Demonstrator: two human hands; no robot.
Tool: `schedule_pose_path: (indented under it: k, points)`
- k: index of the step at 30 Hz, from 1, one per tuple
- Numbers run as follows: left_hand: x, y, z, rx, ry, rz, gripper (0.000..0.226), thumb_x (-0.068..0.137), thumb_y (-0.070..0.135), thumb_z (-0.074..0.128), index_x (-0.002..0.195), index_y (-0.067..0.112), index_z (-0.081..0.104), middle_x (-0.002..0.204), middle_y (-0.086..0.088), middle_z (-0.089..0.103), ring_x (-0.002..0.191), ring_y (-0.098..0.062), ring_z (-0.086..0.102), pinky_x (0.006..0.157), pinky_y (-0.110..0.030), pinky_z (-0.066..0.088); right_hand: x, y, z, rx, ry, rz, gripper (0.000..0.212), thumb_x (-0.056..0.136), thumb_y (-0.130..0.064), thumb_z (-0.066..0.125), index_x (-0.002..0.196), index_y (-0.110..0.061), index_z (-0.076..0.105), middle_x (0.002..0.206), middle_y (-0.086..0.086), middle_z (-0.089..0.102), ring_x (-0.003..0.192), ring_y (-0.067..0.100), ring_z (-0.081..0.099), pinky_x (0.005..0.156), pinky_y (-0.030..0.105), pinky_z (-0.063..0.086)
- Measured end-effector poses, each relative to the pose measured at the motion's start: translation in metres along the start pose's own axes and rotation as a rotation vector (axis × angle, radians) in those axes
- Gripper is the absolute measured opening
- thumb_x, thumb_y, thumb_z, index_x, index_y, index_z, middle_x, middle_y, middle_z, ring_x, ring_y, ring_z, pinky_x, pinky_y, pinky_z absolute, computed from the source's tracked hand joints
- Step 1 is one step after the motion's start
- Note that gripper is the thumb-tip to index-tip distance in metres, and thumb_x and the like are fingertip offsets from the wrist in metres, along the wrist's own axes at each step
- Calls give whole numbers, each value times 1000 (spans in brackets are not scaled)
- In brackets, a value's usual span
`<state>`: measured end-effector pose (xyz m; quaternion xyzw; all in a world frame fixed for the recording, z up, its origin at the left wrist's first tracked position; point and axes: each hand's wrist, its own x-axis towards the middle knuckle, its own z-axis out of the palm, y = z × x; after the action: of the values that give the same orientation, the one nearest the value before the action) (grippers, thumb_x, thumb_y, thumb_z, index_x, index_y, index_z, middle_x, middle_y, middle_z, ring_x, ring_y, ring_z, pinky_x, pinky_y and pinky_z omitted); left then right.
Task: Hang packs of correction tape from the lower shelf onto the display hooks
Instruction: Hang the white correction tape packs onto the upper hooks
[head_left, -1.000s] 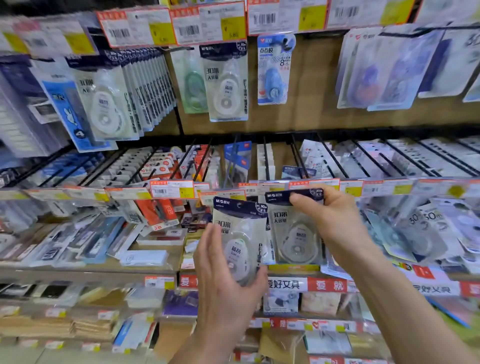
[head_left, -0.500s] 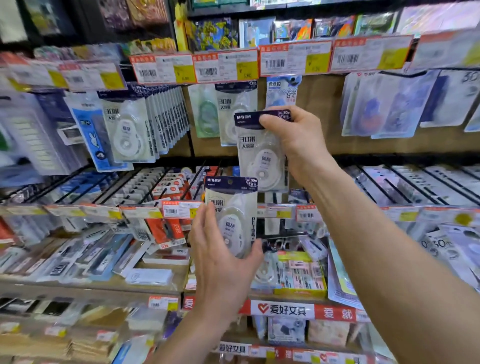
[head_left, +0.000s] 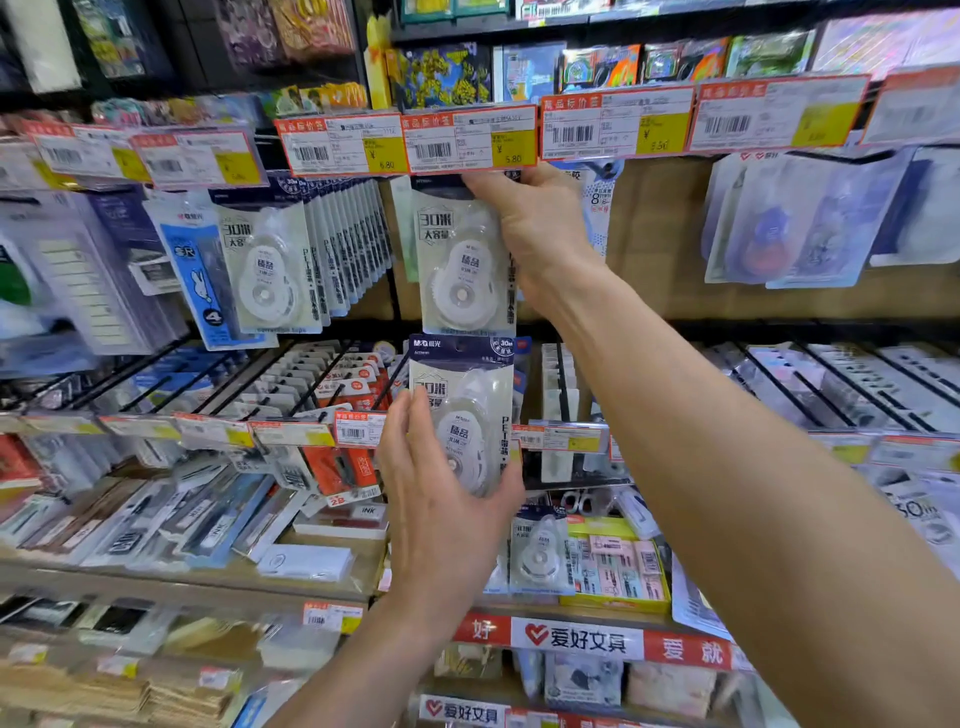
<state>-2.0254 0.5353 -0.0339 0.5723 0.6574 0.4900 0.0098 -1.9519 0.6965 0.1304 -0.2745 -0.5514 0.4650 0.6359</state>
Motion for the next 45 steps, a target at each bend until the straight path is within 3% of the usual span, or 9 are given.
schedule_pose_path:
  k: [13, 19, 25, 29, 33, 37, 40, 43, 45]
  points:
    - [7, -1, -2, -17, -14, 13, 103, 83, 49, 72, 158, 25, 6, 158, 18, 4, 147, -1, 1, 105, -5, -4, 12, 10, -5, -58, -4, -41, 15, 89, -18, 70, 102, -16, 76, 104, 4, 80, 103, 26, 75, 100, 52, 56]
    - [7, -3, -5, -18, -15, 1, 105, 82, 49, 73, 158, 24, 5, 159, 13, 6, 149, -4, 3, 112, -14, 0, 16, 13, -11, -141, 37, -66, 15, 87, -22, 69, 100, -20, 75, 104, 1, 79, 104, 21, 74, 99, 48, 57]
    - [10, -2, -6, -7, -15, 19, 105, 82, 51, 71, 158, 28, 3, 158, 19, 3, 135, 15, -10, 101, 0, -9, 26, 16, -13, -328, 159, -62, 25, 89, -28, 74, 111, -18, 68, 105, -3, 74, 98, 14, 71, 96, 40, 57]
    - [16, -6, -5, 24, -11, 16, 105, 81, 52, 71, 156, 34, 0, 158, 21, 1, 136, 13, -12, 106, -8, -9, 36, 18, -13, -475, 219, -79, 28, 89, -32, 75, 99, -16, 55, 84, -5, 59, 84, 16, 61, 81, 35, 52]
    - [19, -9, 1, 45, -28, 4, 108, 80, 54, 72, 155, 35, -3, 158, 22, -2, 139, 9, -7, 105, -9, -8, 53, 16, -12, -590, 237, -52, 23, 86, -31, 75, 73, -17, 63, 63, -5, 56, 60, 16, 51, 63, 35, 45]
    - [25, -7, 8, 86, -29, 6, 107, 81, 53, 72, 156, 31, -1, 158, 17, 0, 146, -4, 2, 112, -21, -4, 65, 13, -13, -655, 255, -21, 23, 88, -38, 74, 95, -15, 75, 87, -3, 73, 83, 20, 68, 77, 35, 56]
    - [31, -4, 12, 85, -14, 25, 106, 81, 51, 75, 156, 27, 4, 158, 12, 5, 146, -10, 9, 114, -24, 7, 56, 14, -17, -683, 277, -26, 28, 89, -42, 73, 99, -18, 64, 88, -6, 67, 86, 18, 63, 79, 35, 52]
    - [33, -1, 14, 85, -6, 59, 106, 82, 49, 75, 157, 23, 5, 160, 7, 7, 148, -13, 10, 115, -25, 9, 23, 18, -27, -672, 285, -96, 38, 95, -43, 66, 121, -18, 54, 111, 0, 64, 100, 17, 61, 88, 32, 48]
    - [34, -2, 16, 80, -7, 71, 106, 82, 48, 75, 157, 22, 3, 160, 6, 5, 149, -14, 8, 116, -26, 8, -9, 19, -33, -581, 243, -132, 28, 98, -39, 63, 118, -20, 57, 103, -4, 65, 92, 8, 63, 84, 22, 51]
